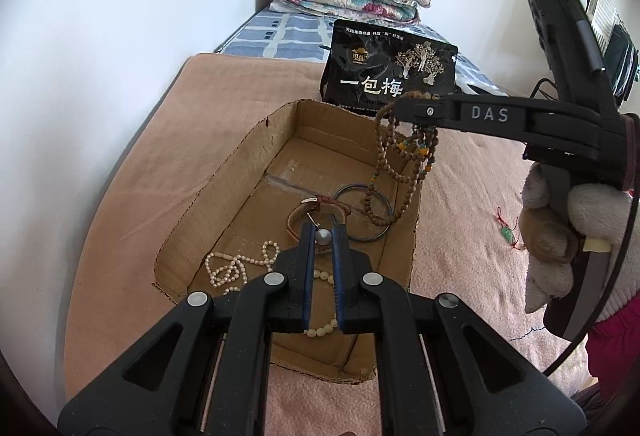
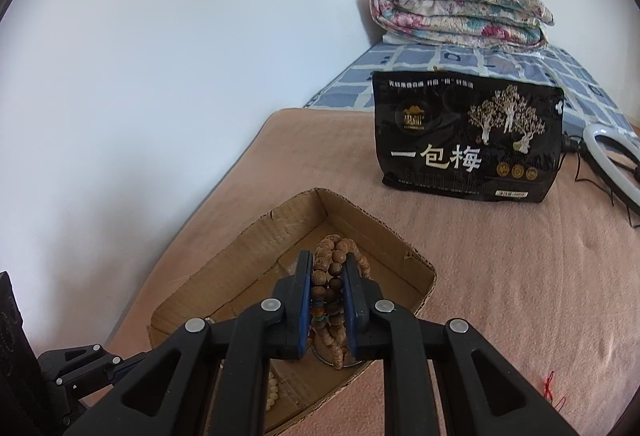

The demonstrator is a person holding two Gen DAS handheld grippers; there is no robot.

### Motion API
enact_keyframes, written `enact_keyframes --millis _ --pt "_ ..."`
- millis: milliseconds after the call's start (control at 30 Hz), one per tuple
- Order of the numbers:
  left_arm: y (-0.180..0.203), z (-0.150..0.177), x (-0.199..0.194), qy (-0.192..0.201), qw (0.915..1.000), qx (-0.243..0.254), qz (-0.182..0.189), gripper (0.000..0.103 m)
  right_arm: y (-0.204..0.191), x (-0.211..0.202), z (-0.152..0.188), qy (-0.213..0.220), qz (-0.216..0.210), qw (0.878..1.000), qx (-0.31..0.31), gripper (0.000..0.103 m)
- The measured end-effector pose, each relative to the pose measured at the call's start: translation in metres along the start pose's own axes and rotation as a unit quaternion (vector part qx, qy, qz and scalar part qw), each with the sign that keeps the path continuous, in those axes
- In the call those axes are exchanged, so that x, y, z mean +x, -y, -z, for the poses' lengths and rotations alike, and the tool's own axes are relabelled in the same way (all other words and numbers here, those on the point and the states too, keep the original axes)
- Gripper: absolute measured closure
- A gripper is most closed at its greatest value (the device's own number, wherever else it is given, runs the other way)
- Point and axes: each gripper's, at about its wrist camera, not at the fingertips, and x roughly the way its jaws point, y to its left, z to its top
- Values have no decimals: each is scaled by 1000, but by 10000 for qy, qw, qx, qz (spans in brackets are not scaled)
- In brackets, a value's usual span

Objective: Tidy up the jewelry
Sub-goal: 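Open the right gripper dropping the bead necklace while the left gripper releases the pearl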

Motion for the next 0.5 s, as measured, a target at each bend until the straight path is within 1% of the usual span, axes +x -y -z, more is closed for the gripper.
enact_keyframes --millis 100,133,167,200,267,300,333,367,400,500 --pt "-2 0 1 -26 10000 -23 -14 97 1 3 1 -44 12 10000 8 86" --pt "-3 0 1 -26 10000 -45 -17 97 0 2 2 -45 4 10000 -8 80" --pt "-4 -1 1 -40 10000 -77 -24 97 -1 2 2 -38 10 10000 -23 69" --pt "-5 -1 2 -62 9999 -112 -20 97 -2 0 2 -8 41 10000 -57 65" --pt "-7 -2 3 -89 9998 -165 -33 96 -5 -3 3 31 95 9999 -105 47" --pt "-8 -3 3 -94 9998 -181 -54 88 -6 -4 3 61 114 9998 -121 44" --pt "-8 -2 3 -85 9998 -187 -61 75 -7 -7 3 107 143 9998 -131 37" --pt "-8 -2 2 -53 9998 -197 -56 69 -7 -9 2 138 152 9997 -135 34" --pt "-8 -2 1 -18 9998 -195 -59 67 -7 -11 2 161 143 9997 -140 34" --pt "-7 -3 -1 7 9998 -182 -53 67 -8 -16 2 221 182 9995 -154 29"
